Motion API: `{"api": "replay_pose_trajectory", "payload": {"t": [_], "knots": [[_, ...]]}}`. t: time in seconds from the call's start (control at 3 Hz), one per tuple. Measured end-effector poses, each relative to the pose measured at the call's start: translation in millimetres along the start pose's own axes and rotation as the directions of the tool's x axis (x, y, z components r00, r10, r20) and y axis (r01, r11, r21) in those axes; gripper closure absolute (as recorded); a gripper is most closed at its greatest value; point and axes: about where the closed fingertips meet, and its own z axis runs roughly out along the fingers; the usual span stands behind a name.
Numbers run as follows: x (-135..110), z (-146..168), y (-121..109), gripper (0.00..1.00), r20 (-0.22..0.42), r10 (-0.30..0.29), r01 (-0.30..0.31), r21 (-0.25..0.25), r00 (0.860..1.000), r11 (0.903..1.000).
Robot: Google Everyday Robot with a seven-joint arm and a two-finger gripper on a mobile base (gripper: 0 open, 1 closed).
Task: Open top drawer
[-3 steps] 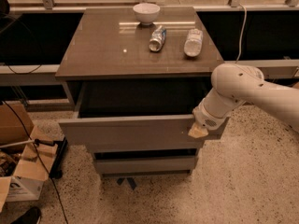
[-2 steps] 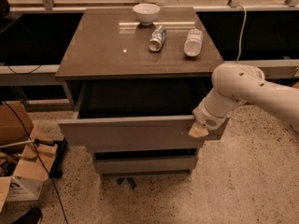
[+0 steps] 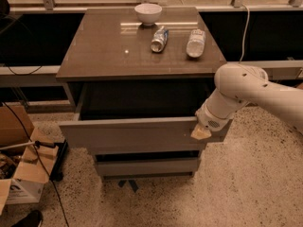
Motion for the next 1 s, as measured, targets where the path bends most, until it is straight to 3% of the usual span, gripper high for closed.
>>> {"api": "replay_pose_trajectory", "payload": {"t": [0.67,1.0], "knots": [[0.0,0.0,0.0,0.04,0.0,0.0,0.0,0.0,1.0,1.0],[-1.3,-1.5,-0.8,0.04,0.005,-0.011,0.011,-0.002,1.0,0.9999]]}}
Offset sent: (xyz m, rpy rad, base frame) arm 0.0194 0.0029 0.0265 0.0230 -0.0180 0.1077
